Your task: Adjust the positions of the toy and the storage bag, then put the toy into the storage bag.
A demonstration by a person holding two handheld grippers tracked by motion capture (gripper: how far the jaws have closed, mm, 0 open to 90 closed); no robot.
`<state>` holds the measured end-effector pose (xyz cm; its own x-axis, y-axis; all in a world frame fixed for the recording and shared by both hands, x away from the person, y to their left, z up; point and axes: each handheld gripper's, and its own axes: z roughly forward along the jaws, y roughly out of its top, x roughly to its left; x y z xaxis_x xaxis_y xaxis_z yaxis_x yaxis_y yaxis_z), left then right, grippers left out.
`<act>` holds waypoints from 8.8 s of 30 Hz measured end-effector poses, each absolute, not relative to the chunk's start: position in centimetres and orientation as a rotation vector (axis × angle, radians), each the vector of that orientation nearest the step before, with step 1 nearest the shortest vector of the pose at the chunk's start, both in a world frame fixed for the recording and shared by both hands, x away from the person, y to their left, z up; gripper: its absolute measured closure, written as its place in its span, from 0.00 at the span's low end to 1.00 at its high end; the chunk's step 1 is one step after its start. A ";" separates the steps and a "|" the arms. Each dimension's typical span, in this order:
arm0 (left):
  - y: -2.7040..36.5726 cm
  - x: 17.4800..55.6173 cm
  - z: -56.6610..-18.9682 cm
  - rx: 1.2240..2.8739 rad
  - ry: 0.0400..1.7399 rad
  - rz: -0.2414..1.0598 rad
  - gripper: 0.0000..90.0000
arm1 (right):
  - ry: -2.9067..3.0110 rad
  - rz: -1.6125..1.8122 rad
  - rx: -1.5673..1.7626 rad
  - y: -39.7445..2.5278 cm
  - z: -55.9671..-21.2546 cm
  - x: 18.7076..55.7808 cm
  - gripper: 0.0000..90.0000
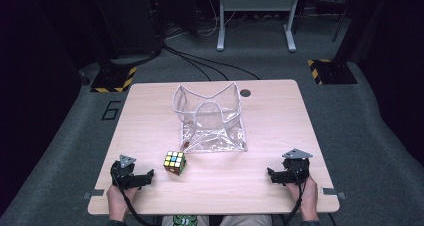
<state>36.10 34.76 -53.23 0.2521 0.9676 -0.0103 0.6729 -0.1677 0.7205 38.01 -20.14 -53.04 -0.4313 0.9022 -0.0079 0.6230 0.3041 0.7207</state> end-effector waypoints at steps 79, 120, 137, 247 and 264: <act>26.8 36.2 -49.0 1.944 1.231 0.493 0.00 | 2.159 0.911 1.361 -20.2 -53.0 38.0 0.00; 25.1 36.8 -52.8 1.951 1.254 0.535 0.38 | 2.158 0.909 1.361 -20.2 -53.0 38.0 0.00; 26.3 36.9 -52.2 1.947 1.239 0.518 0.38 | 2.159 0.910 1.362 -20.2 -53.0 38.0 0.00; 23.0 41.0 -37.1 1.957 0.929 0.645 0.38 | 2.157 0.911 1.362 -20.2 -53.0 38.0 0.00; 22.8 41.9 -35.2 1.938 0.908 0.656 0.38 | 2.158 0.911 1.362 -20.2 -53.0 38.0 0.00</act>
